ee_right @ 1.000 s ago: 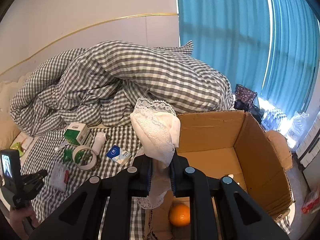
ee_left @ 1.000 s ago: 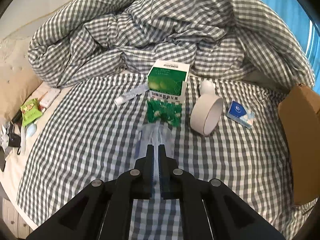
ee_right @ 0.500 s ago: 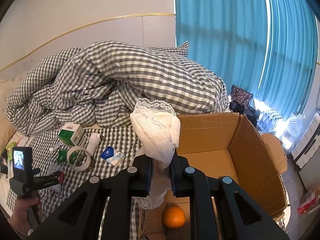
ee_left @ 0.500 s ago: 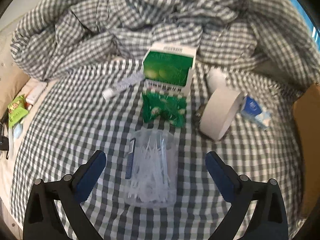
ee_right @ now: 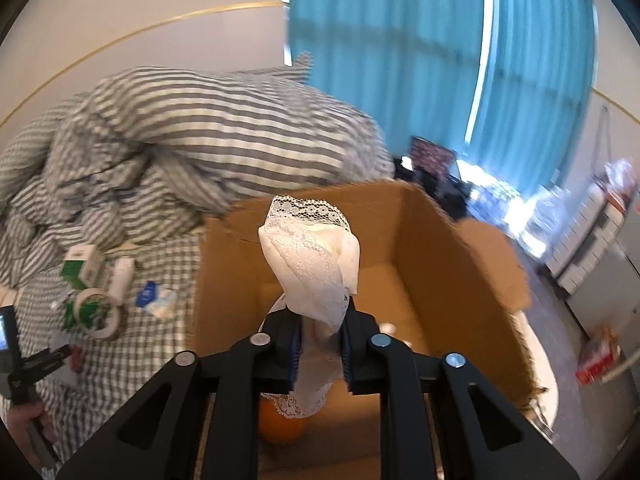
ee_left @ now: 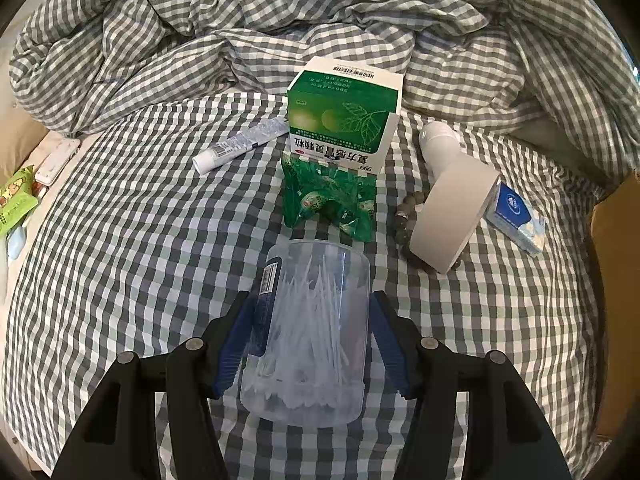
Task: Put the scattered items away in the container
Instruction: 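Drop the lace cloth and cotton-swab tub into the cardboard box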
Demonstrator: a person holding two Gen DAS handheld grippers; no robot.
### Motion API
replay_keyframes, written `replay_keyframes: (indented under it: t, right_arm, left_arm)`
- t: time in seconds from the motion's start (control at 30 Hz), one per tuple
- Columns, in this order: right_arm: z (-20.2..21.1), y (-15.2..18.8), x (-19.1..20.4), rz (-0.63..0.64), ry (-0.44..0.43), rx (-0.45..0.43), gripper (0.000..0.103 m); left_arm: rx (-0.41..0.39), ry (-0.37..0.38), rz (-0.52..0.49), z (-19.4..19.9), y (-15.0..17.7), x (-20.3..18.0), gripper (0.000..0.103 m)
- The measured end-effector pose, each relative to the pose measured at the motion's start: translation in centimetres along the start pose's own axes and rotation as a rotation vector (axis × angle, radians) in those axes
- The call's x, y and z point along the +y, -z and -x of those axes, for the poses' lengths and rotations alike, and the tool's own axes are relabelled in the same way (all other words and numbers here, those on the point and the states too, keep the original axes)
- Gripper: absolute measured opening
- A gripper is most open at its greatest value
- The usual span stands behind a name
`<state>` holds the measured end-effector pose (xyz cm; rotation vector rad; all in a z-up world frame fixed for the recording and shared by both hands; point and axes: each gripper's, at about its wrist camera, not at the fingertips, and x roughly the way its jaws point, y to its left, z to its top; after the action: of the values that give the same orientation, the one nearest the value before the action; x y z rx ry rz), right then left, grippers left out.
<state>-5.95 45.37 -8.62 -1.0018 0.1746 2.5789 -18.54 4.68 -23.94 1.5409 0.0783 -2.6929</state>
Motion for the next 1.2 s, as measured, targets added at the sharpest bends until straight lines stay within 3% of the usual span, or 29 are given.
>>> replay_keyframes:
  t: [0.07,0.17,0.33,0.53,0.67,0.97,1.2]
  right_arm:
    - [-0.1,0.2,-1.3,-0.020,0.033,-0.003,0.053]
    - [-0.2,0.3,-2.5,-0.050,0.026,0.004,0.075]
    - [1.3,0.4,-2.5,-0.044,0.044,-0.047,0.090]
    - [3.7,0.3,-2.7,-0.033,0.045,-0.106,0.091]
    - [5.8,0.4,-3.8,-0.044,0.049,-0.152,0.097]
    - [9.3,1.8,-8.2,-0.099,0.066,-0.194,0.101]
    - [11.1,2.8,-11.7,-0.139,0.087,-0.203,0.101]
  left_arm:
    - [-0.008,0.000,-0.006,0.3,-0.1,-0.2,0.059]
    - [-0.029,0.000,-0.018,1.2,-0.3,-0.7,0.059]
    - [-0.058,0.001,-0.034,2.7,-0.6,-1.5,0.058]
    - [-0.113,0.025,-0.075,6.1,-1.0,-3.4,0.058]
    - [-0.158,0.074,-0.100,9.2,-1.6,-5.8,0.058]
    - [-0.267,0.234,-0.209,17.1,-2.2,-14.8,0.058]
    - [-0.300,0.332,-0.289,20.7,-1.2,-21.2,0.058]
